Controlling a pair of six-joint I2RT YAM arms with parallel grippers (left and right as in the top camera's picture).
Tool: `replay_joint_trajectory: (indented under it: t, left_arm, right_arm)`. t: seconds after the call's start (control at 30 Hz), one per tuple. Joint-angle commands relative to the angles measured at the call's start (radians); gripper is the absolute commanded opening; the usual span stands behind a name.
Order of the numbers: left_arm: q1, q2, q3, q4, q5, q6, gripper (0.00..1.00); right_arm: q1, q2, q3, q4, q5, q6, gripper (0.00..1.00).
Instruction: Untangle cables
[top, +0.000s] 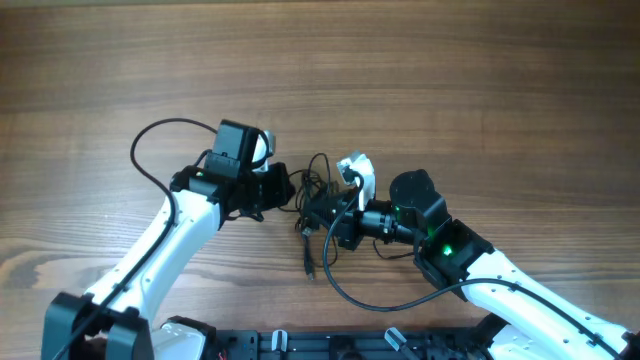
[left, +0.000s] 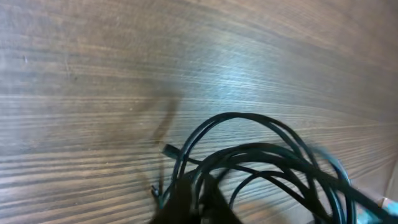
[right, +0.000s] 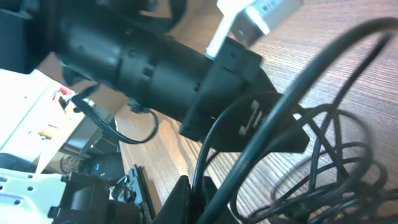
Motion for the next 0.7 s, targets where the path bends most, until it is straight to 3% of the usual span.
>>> replay_joint_trajectory:
  t: [0.0, 0.23, 0.5, 0.67]
  left_arm:
    - [-0.002, 0.044, -0.015, 0.035, -0.018, -0.067, 0.04]
    - [0.113, 0.04, -0.006, 0.084, -0.149, -0.151, 0.04]
    - [0.399, -0.045, 0.085, 0.056, -0.056, -0.154, 0.04]
    - [0.452, -0.081, 0.085, 0.021, -0.033, -0.152, 0.04]
  right_arm:
    - [-0.013, -0.013, -0.007, 0.0, -0.02, 0.002, 0.04]
    - [-0.105, -0.013, -0.007, -0.062, -0.021, 0.047, 0.04]
    - [-0.304, -0.013, -0.007, -0.288, -0.008, 0.046, 0.04]
    - [-0.399, -0.013, -0.007, -0.387, 0.082, 0.065, 0.04]
